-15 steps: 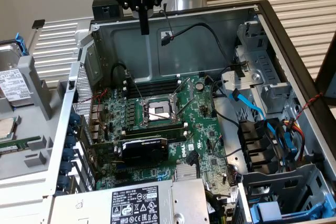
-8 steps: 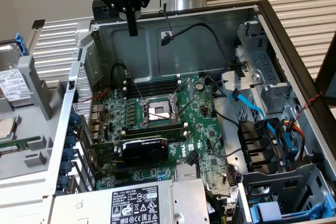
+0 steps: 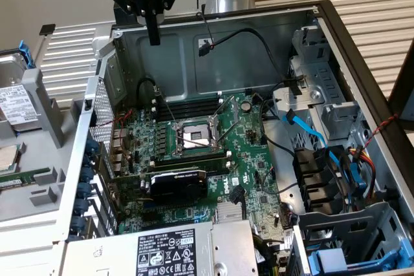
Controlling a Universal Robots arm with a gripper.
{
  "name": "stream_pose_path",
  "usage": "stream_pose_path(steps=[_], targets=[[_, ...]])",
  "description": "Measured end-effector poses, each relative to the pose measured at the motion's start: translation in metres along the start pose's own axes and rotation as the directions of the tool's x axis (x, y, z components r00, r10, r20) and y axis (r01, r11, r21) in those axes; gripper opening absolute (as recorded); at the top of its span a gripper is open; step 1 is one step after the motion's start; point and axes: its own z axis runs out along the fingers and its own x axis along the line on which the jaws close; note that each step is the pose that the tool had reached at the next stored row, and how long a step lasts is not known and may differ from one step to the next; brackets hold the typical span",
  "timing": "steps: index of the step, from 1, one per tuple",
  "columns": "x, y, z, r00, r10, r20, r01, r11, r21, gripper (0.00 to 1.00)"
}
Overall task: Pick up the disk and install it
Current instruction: 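Reach for the disk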
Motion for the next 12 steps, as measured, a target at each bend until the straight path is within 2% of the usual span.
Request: stream_pose_path(steps=[3,7,12], targets=[[0.008,0.0020,-0.0003,1.0000,0.000,0.0003,0.000,1.0000,0.0044,0.11],[0.015,0.0094,-0.0007,1.0000,0.000,0.0005,0.000,1.0000,0.0083,0.11],[0.029,0.0155,-0.0010,1.0000,0.000,0.0008,0.000,0.9999,0.0103,0.11]])
